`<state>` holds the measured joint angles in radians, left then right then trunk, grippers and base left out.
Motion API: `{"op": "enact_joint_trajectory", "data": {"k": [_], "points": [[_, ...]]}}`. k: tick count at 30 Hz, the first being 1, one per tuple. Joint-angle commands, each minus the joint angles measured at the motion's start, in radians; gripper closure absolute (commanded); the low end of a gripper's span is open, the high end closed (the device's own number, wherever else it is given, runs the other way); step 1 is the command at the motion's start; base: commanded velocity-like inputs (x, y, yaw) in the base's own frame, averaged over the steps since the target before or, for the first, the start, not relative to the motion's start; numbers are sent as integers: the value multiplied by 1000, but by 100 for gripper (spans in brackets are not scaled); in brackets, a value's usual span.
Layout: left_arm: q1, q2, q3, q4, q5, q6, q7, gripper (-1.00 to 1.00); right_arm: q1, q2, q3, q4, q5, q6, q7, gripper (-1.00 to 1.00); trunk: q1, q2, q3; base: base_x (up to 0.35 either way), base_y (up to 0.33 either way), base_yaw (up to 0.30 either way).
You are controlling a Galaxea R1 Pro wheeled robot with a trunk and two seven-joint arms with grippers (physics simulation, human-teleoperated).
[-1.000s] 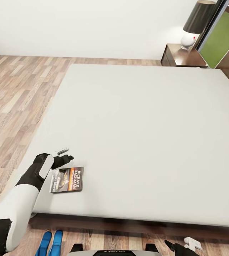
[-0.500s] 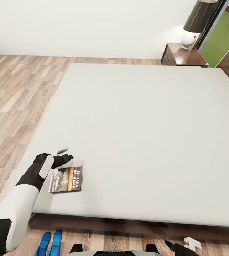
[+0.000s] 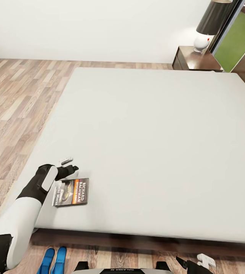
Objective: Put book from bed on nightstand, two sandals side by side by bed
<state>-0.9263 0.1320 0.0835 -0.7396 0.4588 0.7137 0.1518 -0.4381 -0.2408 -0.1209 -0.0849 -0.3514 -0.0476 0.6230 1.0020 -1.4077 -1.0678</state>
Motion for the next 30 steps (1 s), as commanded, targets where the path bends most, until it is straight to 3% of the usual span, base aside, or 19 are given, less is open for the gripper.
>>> {"op": "enact_joint_trajectory", "data": {"k": [1, 30], "points": [[0, 0, 1, -1, 11, 4, 8, -100, -1, 0, -8, 1, 6, -3, 4, -100, 0, 0, -1, -34, 0, 0], [0, 0, 1, 0, 11, 4, 8, -100, -1, 0, -8, 1, 6, -3, 4, -100, 0, 0, -1, -79, 0, 0]]}}
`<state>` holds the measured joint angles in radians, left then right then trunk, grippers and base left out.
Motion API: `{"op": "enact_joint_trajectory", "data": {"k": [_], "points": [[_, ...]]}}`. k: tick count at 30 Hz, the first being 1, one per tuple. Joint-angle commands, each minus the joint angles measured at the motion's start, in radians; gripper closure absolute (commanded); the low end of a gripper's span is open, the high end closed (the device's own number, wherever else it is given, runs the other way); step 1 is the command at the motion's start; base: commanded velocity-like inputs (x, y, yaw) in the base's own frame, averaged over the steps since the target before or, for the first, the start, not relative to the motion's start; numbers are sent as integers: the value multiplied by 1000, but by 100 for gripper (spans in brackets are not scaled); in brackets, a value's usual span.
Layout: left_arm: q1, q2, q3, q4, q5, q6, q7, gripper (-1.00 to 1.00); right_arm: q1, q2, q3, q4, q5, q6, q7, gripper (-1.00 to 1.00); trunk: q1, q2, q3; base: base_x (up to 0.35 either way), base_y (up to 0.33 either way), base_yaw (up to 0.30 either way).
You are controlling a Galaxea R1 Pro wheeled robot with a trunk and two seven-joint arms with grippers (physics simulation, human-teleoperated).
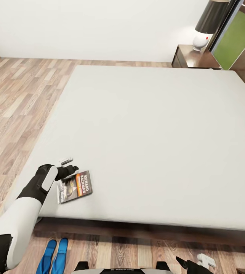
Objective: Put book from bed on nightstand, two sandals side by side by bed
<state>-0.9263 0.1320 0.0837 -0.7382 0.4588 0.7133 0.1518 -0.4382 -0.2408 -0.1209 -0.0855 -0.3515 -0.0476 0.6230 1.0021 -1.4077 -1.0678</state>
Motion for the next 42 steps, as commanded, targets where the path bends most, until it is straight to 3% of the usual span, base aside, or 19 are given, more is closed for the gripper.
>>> {"op": "enact_joint_trajectory", "data": {"k": [1, 42], "points": [[0, 0, 1, -1, 11, 4, 8, -100, -1, 0, -8, 2, 6, -3, 4, -100, 0, 0, -1, -27, 0, 0], [0, 0, -1, 0, 11, 4, 8, -100, -1, 0, -8, 1, 6, -3, 4, -100, 0, 0, -1, -63, 0, 0]]}}
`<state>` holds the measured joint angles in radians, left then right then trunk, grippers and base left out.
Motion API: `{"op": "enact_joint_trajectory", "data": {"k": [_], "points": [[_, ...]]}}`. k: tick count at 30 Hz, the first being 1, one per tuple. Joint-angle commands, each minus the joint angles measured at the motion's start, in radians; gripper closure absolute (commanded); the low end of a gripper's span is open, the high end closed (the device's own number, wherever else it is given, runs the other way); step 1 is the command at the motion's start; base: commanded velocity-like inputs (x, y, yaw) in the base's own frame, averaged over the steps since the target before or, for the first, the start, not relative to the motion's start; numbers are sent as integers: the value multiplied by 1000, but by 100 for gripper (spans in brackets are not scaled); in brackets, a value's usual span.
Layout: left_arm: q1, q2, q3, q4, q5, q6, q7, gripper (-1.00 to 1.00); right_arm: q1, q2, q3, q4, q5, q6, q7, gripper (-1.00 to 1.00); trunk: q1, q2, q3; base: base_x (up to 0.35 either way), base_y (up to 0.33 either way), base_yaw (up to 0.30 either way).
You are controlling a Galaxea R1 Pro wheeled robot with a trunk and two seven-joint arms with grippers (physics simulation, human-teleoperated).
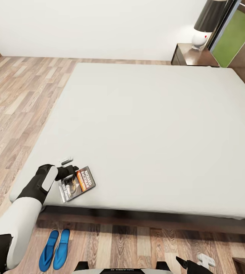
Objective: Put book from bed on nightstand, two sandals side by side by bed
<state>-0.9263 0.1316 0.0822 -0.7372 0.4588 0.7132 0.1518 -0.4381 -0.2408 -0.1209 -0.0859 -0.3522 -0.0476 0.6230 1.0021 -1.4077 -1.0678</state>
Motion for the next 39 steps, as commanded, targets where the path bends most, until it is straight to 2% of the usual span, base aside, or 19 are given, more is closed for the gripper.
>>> {"op": "enact_joint_trajectory", "data": {"k": [1, 39], "points": [[0, 0, 1, -1, 11, 4, 8, -100, -1, 0, -8, 2, 7, -3, 4, -100, 0, 0, -1, -13, 0, 0], [0, -1, 1, 4, 11, 3, 6, -100, -1, 0, -8, 3, 7, -4, 4, -100, 0, 0, -1, -22, 0, 0]]}}
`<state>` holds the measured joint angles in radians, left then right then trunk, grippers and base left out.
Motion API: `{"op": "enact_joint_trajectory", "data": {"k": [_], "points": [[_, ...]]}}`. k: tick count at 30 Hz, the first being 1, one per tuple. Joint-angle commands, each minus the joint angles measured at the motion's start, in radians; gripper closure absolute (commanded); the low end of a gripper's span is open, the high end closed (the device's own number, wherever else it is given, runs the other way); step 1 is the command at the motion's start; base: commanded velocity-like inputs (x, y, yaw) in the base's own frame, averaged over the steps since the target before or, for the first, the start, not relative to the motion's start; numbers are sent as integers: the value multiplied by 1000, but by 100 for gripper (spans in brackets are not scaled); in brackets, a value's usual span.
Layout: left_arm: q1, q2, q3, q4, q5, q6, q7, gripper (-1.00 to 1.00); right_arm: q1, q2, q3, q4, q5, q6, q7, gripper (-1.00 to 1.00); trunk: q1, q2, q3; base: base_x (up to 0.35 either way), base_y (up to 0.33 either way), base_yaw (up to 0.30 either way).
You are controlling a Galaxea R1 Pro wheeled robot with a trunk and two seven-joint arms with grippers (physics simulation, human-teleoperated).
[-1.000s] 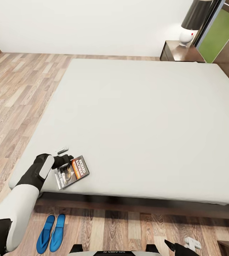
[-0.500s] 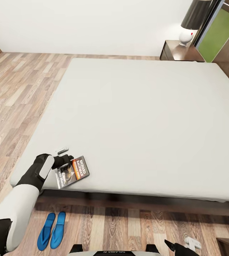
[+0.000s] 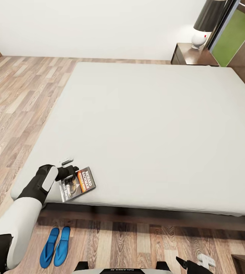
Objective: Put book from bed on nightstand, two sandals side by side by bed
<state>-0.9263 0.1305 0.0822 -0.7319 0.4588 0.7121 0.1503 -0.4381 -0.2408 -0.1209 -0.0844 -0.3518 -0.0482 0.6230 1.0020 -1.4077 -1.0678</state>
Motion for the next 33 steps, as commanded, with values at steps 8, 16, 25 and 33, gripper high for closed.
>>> {"op": "enact_joint_trajectory", "data": {"k": [8, 16, 25, 33], "points": [[0, -1, 1, -1, 11, 4, 8, -100, 0, 0, -8, 3, 7, -1, 4, -100, 0, 0, -1, 0, 0, 0], [0, -1, 1, -1, 11, 4, 8, -100, 0, 0, -8, 3, 7, -1, 4, -100, 0, 0, -1, -144, 0, 0], [0, 0, 1, -1, 11, 4, 8, -100, 0, 0, -8, 3, 7, -1, 4, -100, 0, 0, -1, -60, 0, 0], [0, 0, 1, 0, 11, 4, 9, -100, -1, 0, -8, 3, 7, -1, 4, -100, 0, 0, -1, -1, 0, 0]]}}
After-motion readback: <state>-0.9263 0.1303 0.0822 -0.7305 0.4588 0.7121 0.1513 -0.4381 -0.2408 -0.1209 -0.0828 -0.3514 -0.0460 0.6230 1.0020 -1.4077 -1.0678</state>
